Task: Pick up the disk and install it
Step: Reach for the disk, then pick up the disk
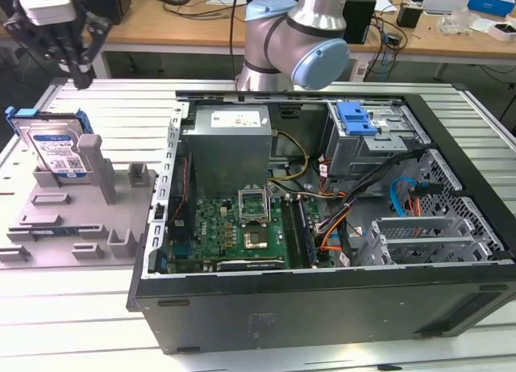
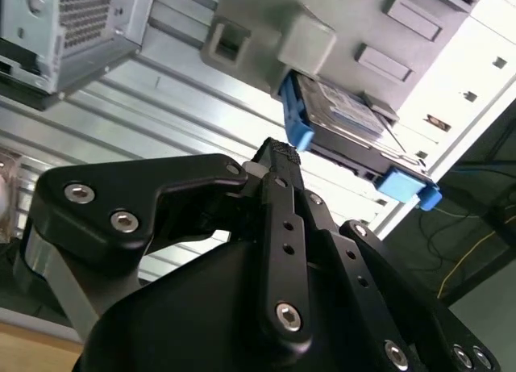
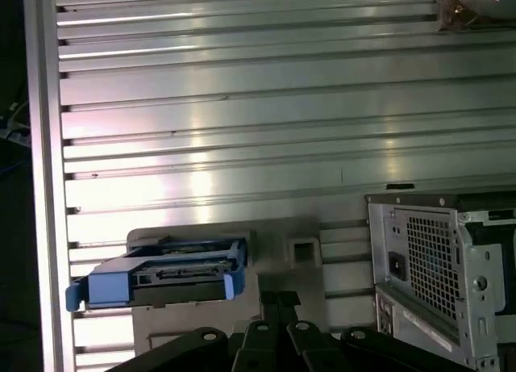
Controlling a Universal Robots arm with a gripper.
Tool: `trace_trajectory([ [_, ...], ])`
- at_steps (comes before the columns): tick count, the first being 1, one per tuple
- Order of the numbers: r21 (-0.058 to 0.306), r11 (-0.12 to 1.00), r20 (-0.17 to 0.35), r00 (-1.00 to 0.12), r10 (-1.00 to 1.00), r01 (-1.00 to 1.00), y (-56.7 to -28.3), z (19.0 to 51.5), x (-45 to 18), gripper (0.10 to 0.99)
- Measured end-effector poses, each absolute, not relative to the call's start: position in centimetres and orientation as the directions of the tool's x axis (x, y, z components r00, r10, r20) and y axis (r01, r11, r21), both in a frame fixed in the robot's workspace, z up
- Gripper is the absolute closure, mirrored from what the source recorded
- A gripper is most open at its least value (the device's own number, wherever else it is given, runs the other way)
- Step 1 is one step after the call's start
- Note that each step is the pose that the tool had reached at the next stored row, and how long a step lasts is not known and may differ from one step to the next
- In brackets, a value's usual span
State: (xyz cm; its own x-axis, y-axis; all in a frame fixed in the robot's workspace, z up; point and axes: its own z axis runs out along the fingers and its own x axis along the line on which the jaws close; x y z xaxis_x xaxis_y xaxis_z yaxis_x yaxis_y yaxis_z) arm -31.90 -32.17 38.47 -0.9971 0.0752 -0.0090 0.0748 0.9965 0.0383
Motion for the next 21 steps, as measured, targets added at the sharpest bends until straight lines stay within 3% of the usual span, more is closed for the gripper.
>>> trace_trajectory([
  [6,0.038,0.996,0.0,-0.997,0.075,0.075,-31.8,38.3,-34.7,0.98],
  [21,0.037,0.996,0.002,-0.997,0.075,0.075,-31.7,38.3,-34.8,0.98],
])
